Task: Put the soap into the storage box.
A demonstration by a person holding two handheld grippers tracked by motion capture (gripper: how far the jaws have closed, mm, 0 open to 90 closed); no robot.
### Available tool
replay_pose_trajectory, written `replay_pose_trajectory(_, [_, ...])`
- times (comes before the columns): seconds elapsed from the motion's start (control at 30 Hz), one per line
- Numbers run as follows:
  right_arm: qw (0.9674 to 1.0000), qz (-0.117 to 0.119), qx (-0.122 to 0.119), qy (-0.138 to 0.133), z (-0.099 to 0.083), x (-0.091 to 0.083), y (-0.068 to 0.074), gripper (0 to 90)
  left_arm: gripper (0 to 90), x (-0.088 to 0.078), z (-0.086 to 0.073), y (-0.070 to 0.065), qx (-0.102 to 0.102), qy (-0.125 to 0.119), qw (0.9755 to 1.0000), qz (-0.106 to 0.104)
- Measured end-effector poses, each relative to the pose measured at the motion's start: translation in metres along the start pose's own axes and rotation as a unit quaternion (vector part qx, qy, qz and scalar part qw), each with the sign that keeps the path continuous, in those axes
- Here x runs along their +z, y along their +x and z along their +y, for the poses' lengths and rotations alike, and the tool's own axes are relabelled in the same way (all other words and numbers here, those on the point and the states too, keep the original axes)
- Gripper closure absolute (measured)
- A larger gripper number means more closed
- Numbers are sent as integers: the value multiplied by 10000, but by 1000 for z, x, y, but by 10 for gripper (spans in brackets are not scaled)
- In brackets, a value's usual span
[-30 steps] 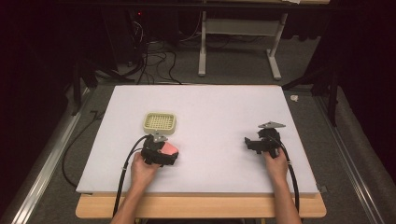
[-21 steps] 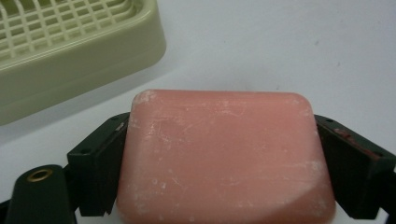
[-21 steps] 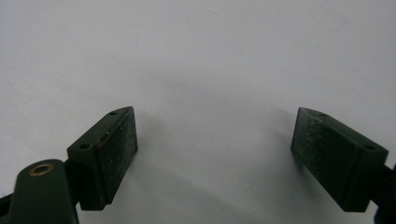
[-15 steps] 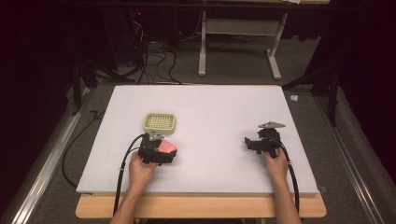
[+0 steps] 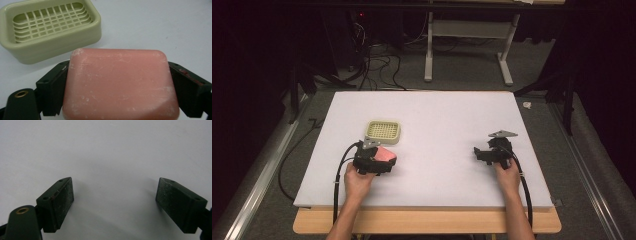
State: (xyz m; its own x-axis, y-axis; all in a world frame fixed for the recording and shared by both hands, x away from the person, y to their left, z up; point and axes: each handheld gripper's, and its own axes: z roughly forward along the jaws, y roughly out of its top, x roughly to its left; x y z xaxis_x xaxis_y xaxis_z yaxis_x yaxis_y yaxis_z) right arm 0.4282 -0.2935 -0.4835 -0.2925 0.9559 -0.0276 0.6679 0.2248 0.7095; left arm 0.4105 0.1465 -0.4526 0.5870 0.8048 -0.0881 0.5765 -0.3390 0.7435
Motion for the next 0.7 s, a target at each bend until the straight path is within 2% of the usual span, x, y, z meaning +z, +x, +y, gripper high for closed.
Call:
replay_pose_trajectory(0.3, [10000, 2, 15, -4, 0, 0, 0, 156, 140, -7, 0, 9, -238, -92, 9997, 22])
replay_pose_trajectory(0.7, [10000, 4, 11, -6, 0, 0, 0, 156, 140, -15, 11, 12, -132, -129, 9998, 117])
